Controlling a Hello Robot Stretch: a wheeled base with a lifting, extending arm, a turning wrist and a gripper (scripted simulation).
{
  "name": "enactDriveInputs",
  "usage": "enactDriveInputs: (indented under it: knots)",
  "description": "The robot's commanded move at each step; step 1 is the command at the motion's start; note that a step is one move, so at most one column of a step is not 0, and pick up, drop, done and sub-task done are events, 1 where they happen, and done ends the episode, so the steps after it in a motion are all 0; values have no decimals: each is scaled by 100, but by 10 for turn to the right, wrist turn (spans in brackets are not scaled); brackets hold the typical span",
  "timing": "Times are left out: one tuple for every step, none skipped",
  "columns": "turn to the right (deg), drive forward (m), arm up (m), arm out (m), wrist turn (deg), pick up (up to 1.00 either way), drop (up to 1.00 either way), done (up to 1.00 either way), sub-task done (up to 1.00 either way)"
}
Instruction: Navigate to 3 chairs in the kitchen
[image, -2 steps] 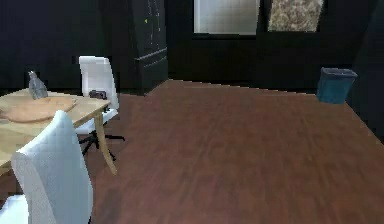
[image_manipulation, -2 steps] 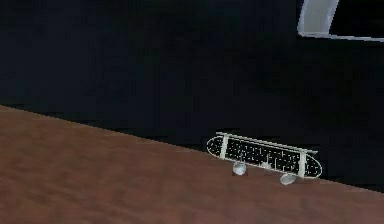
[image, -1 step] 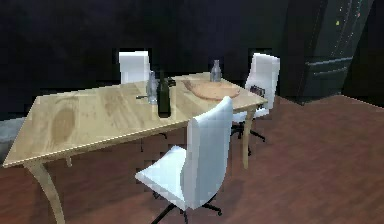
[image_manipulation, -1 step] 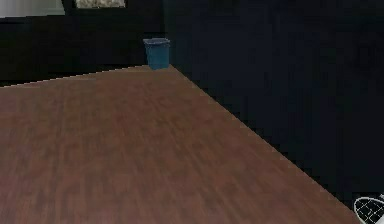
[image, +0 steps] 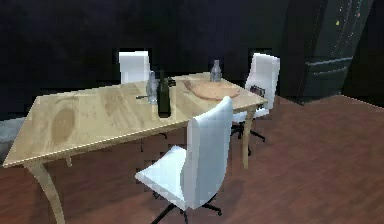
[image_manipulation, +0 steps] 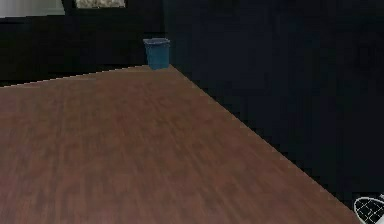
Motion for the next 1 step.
enactDriveInputs:
  knots:
    - [450, 0, 0, 0, 0, 0, 0, 0, 0]
